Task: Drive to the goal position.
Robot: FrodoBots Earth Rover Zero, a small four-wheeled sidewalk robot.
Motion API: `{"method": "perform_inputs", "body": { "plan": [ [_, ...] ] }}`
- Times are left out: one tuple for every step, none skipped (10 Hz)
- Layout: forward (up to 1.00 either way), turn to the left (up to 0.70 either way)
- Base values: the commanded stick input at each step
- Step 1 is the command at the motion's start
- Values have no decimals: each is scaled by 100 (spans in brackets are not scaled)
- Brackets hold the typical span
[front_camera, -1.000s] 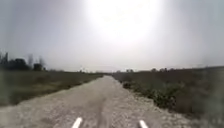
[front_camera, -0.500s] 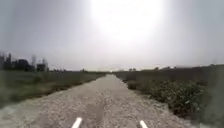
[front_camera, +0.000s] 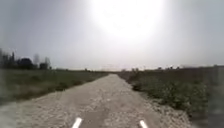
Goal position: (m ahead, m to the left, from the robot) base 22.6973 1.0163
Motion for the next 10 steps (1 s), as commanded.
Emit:
{"method": "perform_inputs", "body": {
  "plan": [
    [70,-35],
    [70,-27],
    [70,-13],
    [70,0],
    [70,0],
    [70,0],
    [70,0],
    [70,0],
    [70,0],
    [70,0]
  ]
}}
